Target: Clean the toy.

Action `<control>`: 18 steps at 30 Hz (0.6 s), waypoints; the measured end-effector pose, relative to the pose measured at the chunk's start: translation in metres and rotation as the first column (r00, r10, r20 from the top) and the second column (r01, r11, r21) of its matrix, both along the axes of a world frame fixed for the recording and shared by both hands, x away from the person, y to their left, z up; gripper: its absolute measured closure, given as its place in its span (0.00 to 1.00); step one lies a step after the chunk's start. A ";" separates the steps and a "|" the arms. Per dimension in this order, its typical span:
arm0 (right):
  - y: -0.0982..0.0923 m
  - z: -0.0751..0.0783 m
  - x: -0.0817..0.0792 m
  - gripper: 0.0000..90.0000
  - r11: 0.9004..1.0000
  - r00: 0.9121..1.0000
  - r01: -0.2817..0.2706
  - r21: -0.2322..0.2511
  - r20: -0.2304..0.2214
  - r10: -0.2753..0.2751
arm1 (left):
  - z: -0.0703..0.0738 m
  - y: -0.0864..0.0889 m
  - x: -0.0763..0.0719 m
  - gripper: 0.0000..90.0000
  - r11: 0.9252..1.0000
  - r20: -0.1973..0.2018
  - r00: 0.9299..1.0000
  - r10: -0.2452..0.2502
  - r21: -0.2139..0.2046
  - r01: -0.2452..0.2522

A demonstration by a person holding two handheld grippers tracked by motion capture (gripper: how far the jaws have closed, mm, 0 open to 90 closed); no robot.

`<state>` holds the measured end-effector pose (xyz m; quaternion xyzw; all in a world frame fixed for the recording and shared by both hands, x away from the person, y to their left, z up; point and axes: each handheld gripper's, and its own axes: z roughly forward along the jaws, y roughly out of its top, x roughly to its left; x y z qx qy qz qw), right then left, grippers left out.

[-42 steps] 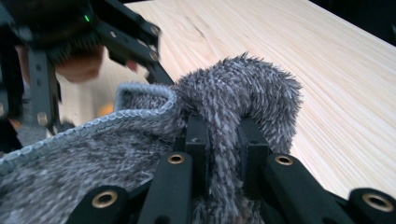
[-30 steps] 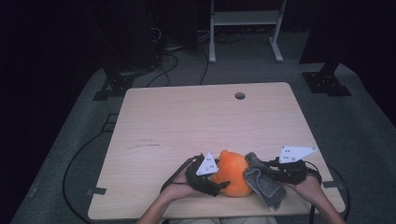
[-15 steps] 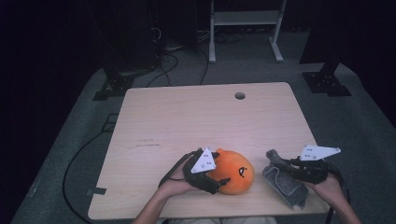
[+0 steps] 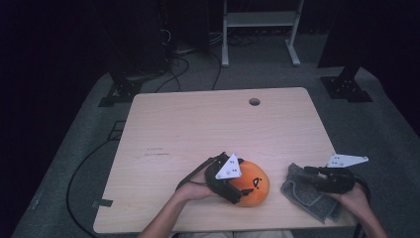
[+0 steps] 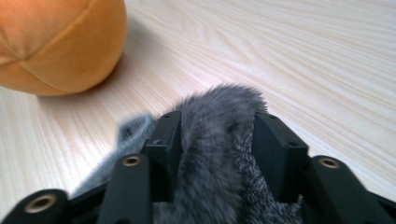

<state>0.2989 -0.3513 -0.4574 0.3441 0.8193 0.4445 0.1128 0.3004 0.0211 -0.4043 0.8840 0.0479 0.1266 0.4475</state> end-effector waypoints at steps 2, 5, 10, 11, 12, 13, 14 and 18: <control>0.001 0.000 0.000 0.53 1.000 1.000 0.004 0.005 -0.001 -0.004 | -0.005 -0.004 0.003 0.09 1.000 -0.021 1.000 0.001 0.026 0.000; 0.004 0.000 0.000 0.53 1.000 1.000 -0.004 0.010 0.001 0.004 | -0.011 -0.008 0.004 0.09 0.999 -0.013 1.000 0.007 0.038 -0.006; 0.008 0.005 -0.004 0.52 0.999 0.999 -0.017 0.038 0.042 0.015 | -0.014 -0.014 -0.003 0.32 0.994 0.045 0.999 -0.002 0.109 -0.003; 0.008 0.006 -0.005 0.52 0.999 0.999 -0.018 0.046 0.050 0.015 | -0.012 -0.014 -0.005 0.40 0.993 0.058 0.998 0.010 0.118 -0.017; 0.009 0.008 -0.006 0.52 0.999 0.998 -0.021 0.049 0.058 0.018 | -0.011 -0.014 -0.005 0.45 0.993 0.058 0.998 0.019 0.115 -0.025; 0.009 0.010 -0.006 0.52 0.998 0.997 -0.021 0.057 0.069 0.017 | -0.008 -0.013 -0.005 0.47 0.994 0.055 0.998 0.027 0.105 -0.033; 0.009 0.012 -0.007 0.52 0.998 0.997 -0.020 0.066 0.078 0.015 | -0.007 -0.011 -0.004 0.49 0.996 0.037 0.999 0.027 0.086 -0.030; 0.012 0.016 -0.007 0.51 0.996 0.995 -0.023 0.081 0.097 0.016 | -0.001 0.000 0.003 0.51 0.998 -0.003 0.998 0.056 0.024 -0.056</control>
